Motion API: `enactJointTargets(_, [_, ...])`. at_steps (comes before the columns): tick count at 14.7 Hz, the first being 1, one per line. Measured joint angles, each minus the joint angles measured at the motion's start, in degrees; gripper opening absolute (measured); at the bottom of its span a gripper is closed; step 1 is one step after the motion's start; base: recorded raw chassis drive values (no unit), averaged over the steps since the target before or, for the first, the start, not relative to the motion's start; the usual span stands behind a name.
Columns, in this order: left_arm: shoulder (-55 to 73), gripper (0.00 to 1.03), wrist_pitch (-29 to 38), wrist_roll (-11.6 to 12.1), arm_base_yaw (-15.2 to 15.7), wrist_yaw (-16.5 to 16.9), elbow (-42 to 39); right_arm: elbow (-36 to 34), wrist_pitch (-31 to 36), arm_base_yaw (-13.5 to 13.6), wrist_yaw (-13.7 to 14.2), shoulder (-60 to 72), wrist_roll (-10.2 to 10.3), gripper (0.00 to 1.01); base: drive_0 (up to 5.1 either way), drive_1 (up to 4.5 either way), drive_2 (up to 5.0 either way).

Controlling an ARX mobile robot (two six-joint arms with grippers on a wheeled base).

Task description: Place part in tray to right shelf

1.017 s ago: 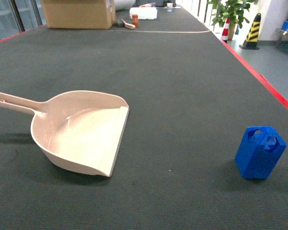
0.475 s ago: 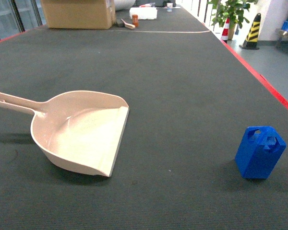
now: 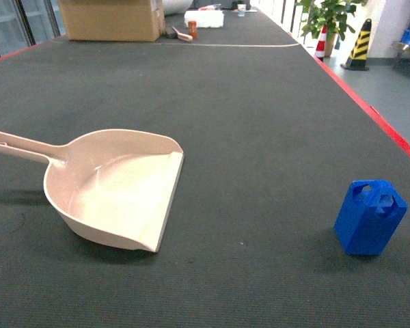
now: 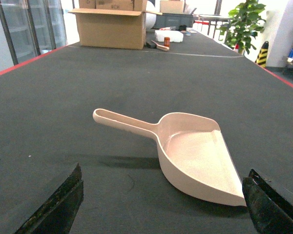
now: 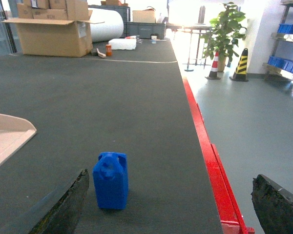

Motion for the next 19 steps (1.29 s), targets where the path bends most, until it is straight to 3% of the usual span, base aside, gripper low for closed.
enactJointTargets(19, [0.0, 0.98, 0.0, 0.0, 0.0, 0.0, 0.0, 0.0, 0.0, 0.0, 0.0, 0.0, 0.0, 0.98, 0.0, 0.00, 0.0])
